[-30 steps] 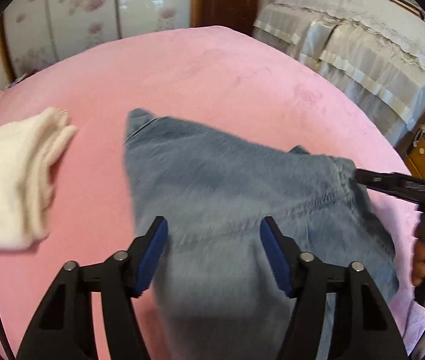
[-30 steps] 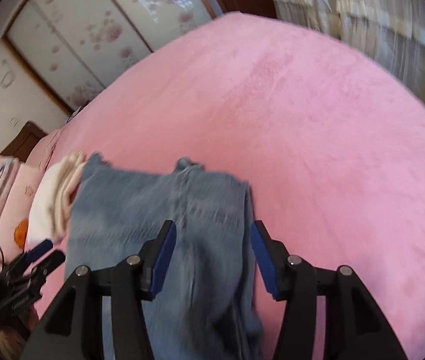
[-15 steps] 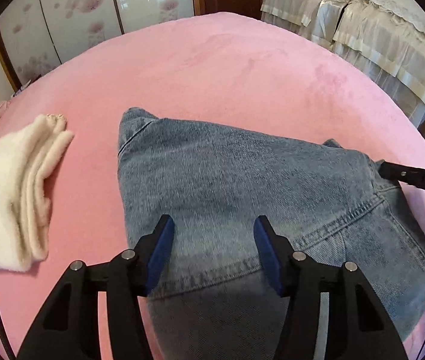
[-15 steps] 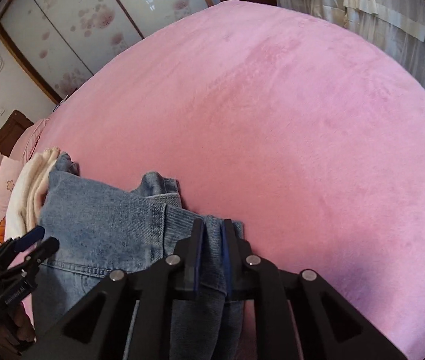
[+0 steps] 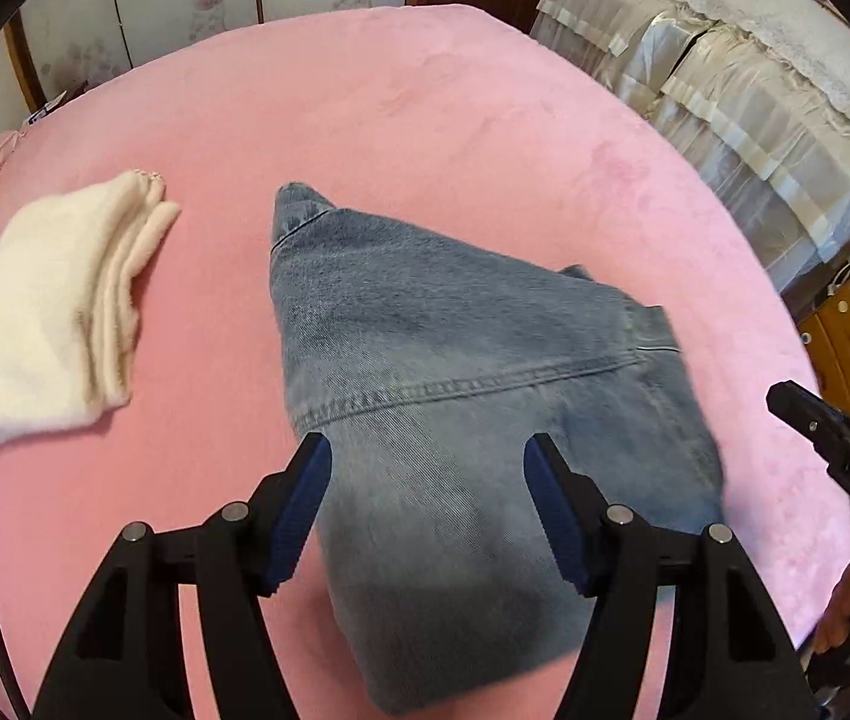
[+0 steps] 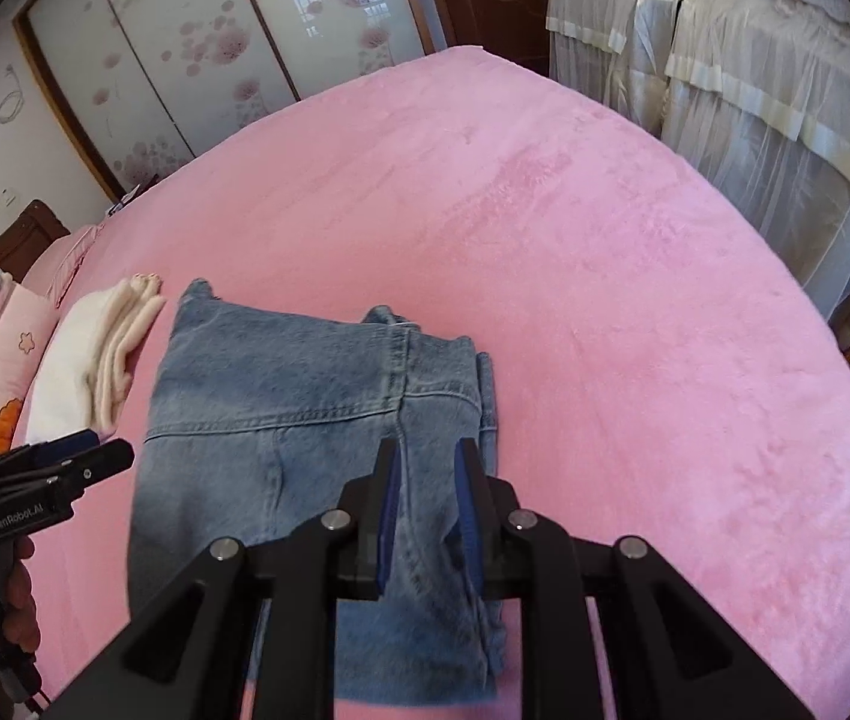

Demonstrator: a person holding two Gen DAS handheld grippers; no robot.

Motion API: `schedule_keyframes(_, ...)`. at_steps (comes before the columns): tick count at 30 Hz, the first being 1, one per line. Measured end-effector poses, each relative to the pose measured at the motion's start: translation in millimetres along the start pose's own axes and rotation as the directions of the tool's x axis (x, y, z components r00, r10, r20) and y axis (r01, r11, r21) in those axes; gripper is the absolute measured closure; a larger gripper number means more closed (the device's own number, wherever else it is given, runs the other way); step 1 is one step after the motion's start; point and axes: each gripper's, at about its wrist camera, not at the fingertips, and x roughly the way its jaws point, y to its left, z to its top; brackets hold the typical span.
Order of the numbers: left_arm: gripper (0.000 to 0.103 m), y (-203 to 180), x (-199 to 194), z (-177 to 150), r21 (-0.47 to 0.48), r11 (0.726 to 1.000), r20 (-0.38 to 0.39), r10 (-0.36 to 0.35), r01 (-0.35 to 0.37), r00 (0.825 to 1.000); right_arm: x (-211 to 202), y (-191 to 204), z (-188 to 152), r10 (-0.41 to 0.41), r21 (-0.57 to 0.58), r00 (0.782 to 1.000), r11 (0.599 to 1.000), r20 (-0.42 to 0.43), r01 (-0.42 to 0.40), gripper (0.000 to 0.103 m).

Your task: Fold large clothes

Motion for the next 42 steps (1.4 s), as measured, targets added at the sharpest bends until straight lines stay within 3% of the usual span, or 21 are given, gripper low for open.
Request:
schedule_keyframes(2,0.038,-3,-14,-1,-0.011,1.0,0.003,-0.012,0.012,1.0,-14,6,1,0.009,-0.003,1.0,1.0,0.008,-0.009,0.069)
schedule_keyframes(4,0.038,-4,-30,-3,-0.034,0.999,0.006,-0.032,0.032,0.999,-27,11,2,0.019,-0.005,1.0,1.0,0.024,-0.019,0.06)
schedule_keyframes(7,0.038,-7,-46,-5,-0.057,0.998,0.018,-0.039,0.04,0.999,-43,21,4,0.015,-0.033,0.999,0.999,0.033,-0.014,0.058)
schedule_keyframes(10,0.03,-10,-57,-7,-0.058,0.998,0.023,-0.038,0.04,0.999,-52,29,6,0.012,-0.067,0.999,0.998,0.039,-0.01,0.057)
schedule_keyframes(14,0.028,-8,-59,-9,-0.071,0.997,0.003,-0.037,0.037,0.999,-58,40,9,-0.006,-0.139,0.998,0.99,0.056,0.014,0.045)
schedule_keyframes(17,0.026,-5,-56,-12,-0.088,0.994,-0.026,-0.066,0.064,0.997,-59,48,9,-0.01,-0.189,0.999,0.982,0.048,0.019,0.041)
schedule_keyframes(20,0.026,-5,-51,-16,-0.096,0.994,-0.055,-0.05,0.044,0.997,-58,50,7,-0.005,-0.199,1.0,0.98,0.029,0.01,0.036)
schedule_keyframes(32,0.026,-1,-40,-20,-0.146,0.985,-0.098,-0.104,0.089,0.99,-42,45,1,0.03,-0.18,0.996,0.983,-0.084,-0.045,0.031)
schedule_keyframes(40,0.026,18,-6,-29,-0.217,0.971,-0.15,-0.136,0.101,0.979,-11,18,1,0.053,-0.073,0.986,0.995,-0.161,-0.065,0.027)
schedule_keyframes(42,0.026,29,5,-33,-0.264,0.956,-0.172,-0.174,0.124,0.97,-2,10,0,0.059,-0.05,0.981,0.996,-0.186,-0.069,0.027)
